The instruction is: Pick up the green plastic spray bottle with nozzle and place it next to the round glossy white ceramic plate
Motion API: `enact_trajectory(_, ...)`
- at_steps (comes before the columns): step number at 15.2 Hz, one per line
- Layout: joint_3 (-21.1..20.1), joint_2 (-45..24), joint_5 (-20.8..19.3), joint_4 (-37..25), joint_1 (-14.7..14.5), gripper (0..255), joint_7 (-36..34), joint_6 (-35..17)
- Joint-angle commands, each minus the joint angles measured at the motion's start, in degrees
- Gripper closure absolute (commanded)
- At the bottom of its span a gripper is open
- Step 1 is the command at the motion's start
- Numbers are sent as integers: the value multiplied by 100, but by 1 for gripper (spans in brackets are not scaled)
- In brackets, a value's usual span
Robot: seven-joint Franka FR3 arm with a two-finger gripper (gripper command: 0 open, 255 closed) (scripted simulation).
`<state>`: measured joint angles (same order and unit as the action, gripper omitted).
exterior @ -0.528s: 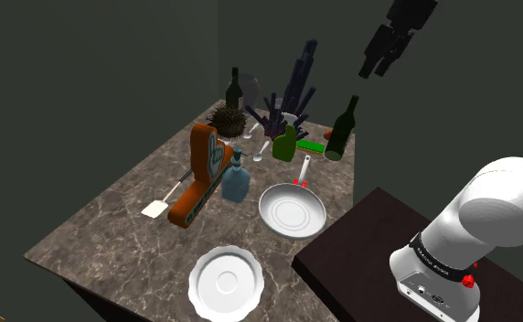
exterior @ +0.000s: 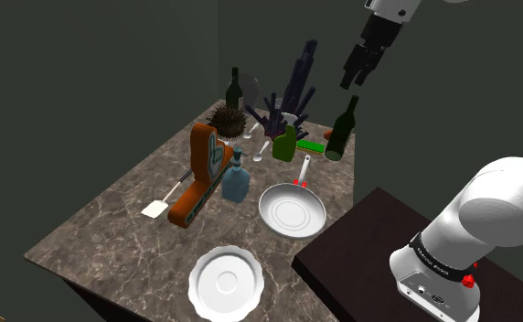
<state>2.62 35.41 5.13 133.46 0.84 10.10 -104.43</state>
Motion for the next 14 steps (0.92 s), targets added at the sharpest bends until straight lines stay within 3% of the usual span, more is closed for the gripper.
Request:
enact_trajectory(1, 112, -363, -42, -3, 2, 0, 239, -325)
enact_trajectory(14, 600, -3050, 86, -982, -44, 0, 1596, -1775)
